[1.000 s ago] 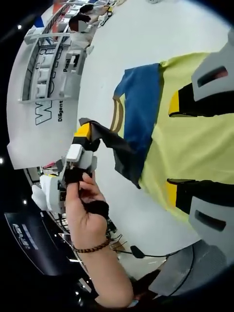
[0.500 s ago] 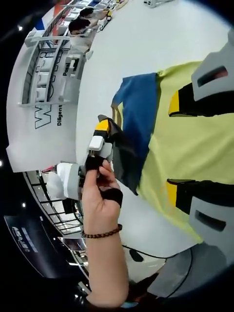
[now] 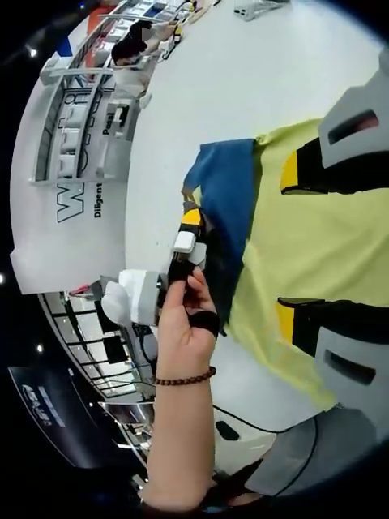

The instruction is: Fold the garment on the visible template until the final outline fits inside the template.

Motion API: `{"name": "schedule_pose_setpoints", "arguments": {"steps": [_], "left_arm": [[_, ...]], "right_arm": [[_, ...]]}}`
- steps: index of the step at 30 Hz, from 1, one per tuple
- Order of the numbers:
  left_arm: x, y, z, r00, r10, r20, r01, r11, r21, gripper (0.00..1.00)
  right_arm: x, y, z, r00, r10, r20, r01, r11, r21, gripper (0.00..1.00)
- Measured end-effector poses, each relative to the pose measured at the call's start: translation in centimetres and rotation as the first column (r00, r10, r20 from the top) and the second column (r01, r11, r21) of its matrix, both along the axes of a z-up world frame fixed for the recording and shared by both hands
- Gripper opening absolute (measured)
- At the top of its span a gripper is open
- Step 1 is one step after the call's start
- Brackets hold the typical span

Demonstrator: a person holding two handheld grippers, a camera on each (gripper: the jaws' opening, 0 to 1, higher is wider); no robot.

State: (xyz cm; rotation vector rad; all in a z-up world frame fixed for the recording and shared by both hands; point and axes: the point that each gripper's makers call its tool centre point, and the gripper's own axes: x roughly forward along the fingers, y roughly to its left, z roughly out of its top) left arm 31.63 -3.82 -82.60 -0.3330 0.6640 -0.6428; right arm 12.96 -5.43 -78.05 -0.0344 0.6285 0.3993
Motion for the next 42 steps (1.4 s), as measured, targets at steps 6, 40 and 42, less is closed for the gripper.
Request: {"name": "schedule_pose_setpoints", "arguments": {"steps": [6,40,42], "left_arm": [[-0.1,-0.1,-1.2,1.000,-0.030,0.007,0.030,0.998,0.060,0.00],[-4.6,4.9,2.8,0.857,-0.429,0.286,0.312,0.873,0.375,0.43],[-4.7,5.4,2.8,0.857,-0.430,0.284,0.314,0.873,0.374,0.42]], "right_arm": [[0.1,-0.5,-0.1,1.000,-0.015,-0.003,0.015,1.000,0.002,0.48],[4.7,-2.7,2.6,0.997,-0.040,0.073,0.042,0.999,-0.032,0.48],[5.1,-2.5,2.9,0.996,-0.040,0.083,0.043,0.998,-0.035,0.48]]}}
